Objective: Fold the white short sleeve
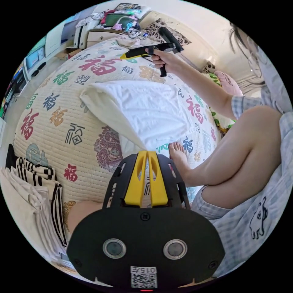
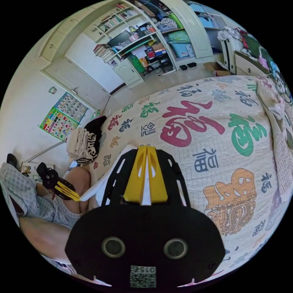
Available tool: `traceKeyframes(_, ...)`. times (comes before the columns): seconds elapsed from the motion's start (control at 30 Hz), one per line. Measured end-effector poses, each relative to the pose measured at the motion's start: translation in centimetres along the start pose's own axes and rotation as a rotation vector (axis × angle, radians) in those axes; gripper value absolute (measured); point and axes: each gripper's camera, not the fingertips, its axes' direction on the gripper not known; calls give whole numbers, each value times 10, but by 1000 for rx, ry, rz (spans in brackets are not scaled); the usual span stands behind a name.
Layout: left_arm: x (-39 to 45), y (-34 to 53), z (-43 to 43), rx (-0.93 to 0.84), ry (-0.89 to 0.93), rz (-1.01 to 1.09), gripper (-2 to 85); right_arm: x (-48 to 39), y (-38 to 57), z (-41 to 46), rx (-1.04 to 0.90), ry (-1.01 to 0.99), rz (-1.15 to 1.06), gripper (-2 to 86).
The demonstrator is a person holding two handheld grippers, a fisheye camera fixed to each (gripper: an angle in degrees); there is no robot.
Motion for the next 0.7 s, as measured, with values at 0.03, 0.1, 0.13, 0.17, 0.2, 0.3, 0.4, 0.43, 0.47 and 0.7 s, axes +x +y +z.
traceKeyframes(0.03,0,-1,5,-9,-5,-7,-7,-2,0,0,-11,-3,-13,11)
traceKeyframes(0.1,-10,0,21,-25,17,-88,-7,-14,-4,8,-56,-31,-75,57)
traceKeyframes(0.13,-14,1,24,-22,38,-113,-7,-18,-6,12,-70,-37,-91,63)
traceKeyframes(0.17,-21,3,29,-12,88,-160,-7,-28,-13,21,-105,-45,-132,72)
traceKeyframes(0.2,-27,6,33,7,130,-200,-7,-38,-22,33,-152,-28,-172,78)
traceKeyframes(0.3,-38,11,41,27,164,-261,-7,-58,-46,77,-321,77,-252,99)
traceKeyframes(0.4,-45,17,48,38,182,-286,-7,-74,-60,115,-470,157,-332,101)
traceKeyframes(0.43,-46,19,49,40,184,-293,-7,-77,-61,120,-491,192,-348,97)
traceKeyframes(0.47,-49,22,53,43,193,-308,-7,-82,-61,130,-534,268,-382,87)
traceKeyframes(0.7,-36,28,57,147,143,-259,-7,-63,-44,64,-313,150,-332,-8)
